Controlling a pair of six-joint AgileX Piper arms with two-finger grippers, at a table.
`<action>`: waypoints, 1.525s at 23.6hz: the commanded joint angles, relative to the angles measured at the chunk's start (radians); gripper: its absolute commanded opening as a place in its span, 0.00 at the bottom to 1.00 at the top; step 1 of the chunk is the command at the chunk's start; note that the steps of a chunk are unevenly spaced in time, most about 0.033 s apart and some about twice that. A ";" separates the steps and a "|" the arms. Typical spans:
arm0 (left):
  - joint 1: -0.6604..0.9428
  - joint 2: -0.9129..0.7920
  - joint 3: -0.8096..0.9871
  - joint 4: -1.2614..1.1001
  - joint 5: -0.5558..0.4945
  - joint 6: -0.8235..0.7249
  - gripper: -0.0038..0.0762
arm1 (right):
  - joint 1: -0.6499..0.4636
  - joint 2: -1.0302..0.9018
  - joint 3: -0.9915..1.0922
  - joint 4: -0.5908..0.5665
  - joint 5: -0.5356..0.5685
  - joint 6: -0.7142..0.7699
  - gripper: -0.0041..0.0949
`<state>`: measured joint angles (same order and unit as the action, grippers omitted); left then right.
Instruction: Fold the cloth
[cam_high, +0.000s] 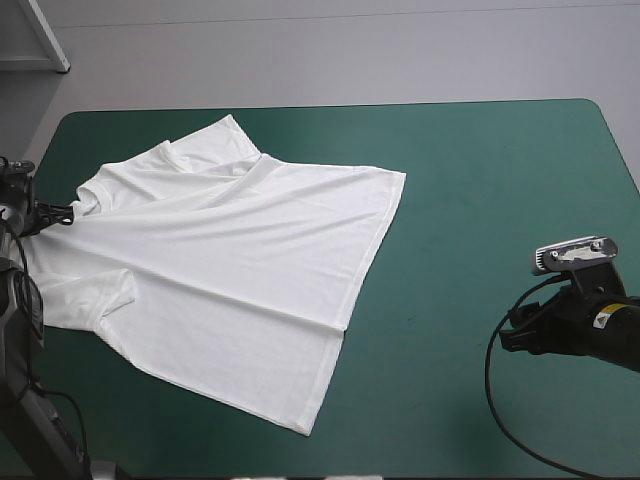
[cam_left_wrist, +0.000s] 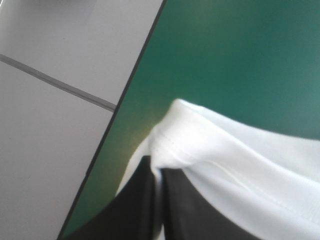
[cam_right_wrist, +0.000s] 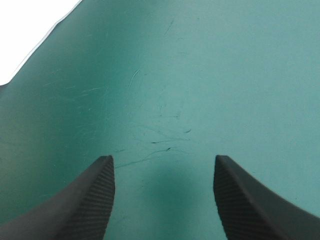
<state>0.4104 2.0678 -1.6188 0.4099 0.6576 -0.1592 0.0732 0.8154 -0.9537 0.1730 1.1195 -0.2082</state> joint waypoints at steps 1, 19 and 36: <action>0.001 -0.040 -0.048 0.018 -0.051 -0.002 0.11 | 0.002 -0.002 -0.032 0.014 -0.054 0.001 0.60; -0.083 -0.234 -0.244 -0.040 0.332 0.138 0.80 | 0.002 0.118 -0.032 0.001 -0.153 -0.010 0.60; -0.824 -0.610 0.100 -0.371 0.628 0.218 0.66 | 0.002 0.330 -0.174 0.070 -0.285 -0.014 0.60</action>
<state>-0.3413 1.5219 -1.5899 0.0736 1.2441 0.0872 0.0732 1.1585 -1.0460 0.2278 0.8526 -0.2291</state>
